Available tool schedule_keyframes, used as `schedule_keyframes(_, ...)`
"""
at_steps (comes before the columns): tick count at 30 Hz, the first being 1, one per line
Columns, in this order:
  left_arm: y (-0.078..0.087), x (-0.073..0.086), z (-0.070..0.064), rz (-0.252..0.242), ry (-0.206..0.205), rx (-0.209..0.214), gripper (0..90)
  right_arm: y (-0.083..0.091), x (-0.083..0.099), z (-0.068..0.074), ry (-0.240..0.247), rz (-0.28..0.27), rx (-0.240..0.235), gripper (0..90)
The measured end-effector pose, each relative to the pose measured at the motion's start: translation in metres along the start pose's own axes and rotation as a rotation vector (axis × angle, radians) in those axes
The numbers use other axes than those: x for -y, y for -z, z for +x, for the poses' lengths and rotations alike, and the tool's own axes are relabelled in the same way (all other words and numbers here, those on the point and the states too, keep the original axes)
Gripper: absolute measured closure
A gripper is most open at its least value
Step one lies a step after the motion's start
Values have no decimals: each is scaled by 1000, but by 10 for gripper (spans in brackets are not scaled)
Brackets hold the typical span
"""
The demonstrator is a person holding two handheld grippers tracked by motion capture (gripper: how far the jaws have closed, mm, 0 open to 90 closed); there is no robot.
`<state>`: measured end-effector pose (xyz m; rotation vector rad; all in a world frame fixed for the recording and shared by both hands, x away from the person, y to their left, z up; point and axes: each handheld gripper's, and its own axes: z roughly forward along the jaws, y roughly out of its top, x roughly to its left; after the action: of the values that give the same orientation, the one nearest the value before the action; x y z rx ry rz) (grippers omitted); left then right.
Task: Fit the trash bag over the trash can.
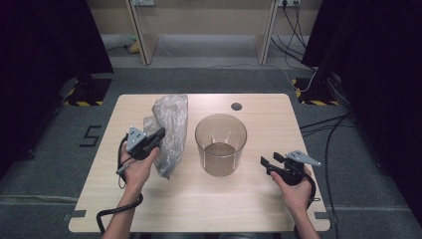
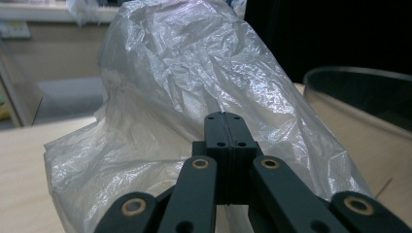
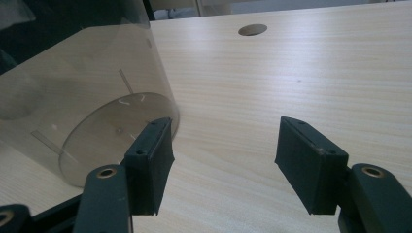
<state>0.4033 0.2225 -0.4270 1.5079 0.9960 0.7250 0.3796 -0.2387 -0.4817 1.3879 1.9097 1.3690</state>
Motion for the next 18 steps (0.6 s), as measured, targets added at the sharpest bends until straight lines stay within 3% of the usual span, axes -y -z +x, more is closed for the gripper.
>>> schedule_keyframes(18,-10,-47,-29,-212,-24,35,898,-2,3,3,23,-4,7,382)
